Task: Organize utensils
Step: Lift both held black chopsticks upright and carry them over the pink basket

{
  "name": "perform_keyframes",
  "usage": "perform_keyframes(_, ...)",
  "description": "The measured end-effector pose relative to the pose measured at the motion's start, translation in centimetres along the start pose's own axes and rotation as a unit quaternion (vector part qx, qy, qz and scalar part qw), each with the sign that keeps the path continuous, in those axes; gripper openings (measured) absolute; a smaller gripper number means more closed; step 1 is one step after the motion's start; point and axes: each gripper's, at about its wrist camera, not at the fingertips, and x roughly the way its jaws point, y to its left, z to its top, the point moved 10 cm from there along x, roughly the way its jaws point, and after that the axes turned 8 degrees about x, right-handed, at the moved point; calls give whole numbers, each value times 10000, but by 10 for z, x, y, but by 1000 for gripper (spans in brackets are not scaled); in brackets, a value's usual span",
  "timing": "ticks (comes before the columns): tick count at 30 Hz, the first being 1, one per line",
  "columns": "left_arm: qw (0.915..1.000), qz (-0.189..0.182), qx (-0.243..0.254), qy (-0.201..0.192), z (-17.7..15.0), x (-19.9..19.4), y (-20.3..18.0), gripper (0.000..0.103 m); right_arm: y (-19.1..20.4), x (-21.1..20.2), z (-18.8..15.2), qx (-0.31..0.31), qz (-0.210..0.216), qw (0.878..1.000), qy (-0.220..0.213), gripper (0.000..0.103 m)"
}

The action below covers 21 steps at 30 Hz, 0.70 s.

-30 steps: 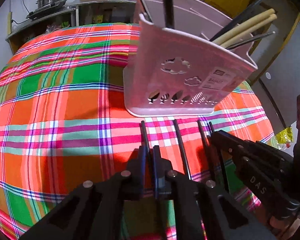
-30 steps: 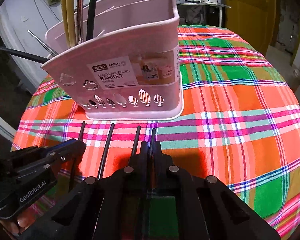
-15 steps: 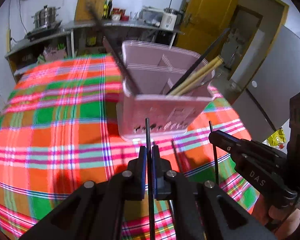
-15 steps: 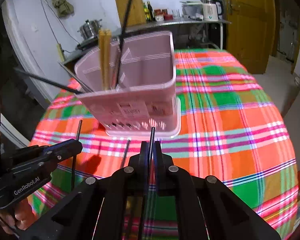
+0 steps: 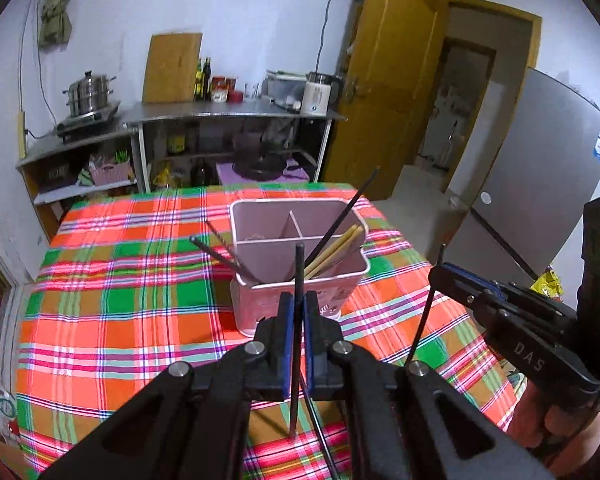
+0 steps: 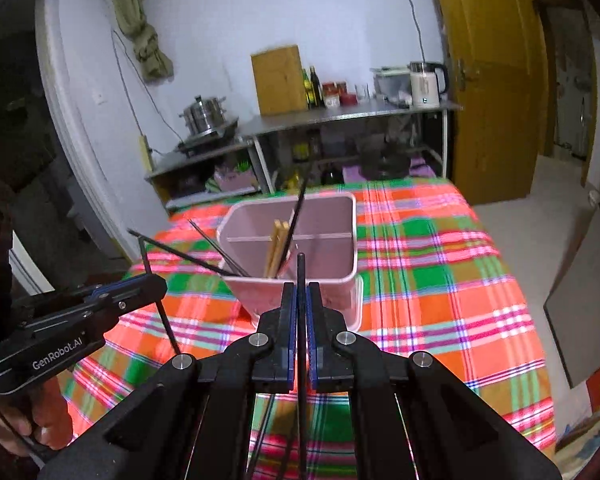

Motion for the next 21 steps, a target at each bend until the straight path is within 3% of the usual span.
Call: perform_keyframes(21,10000,-31,8,79,-43,-40,-18,5,1,-75,-31,-106,-39,9996,-258,4)
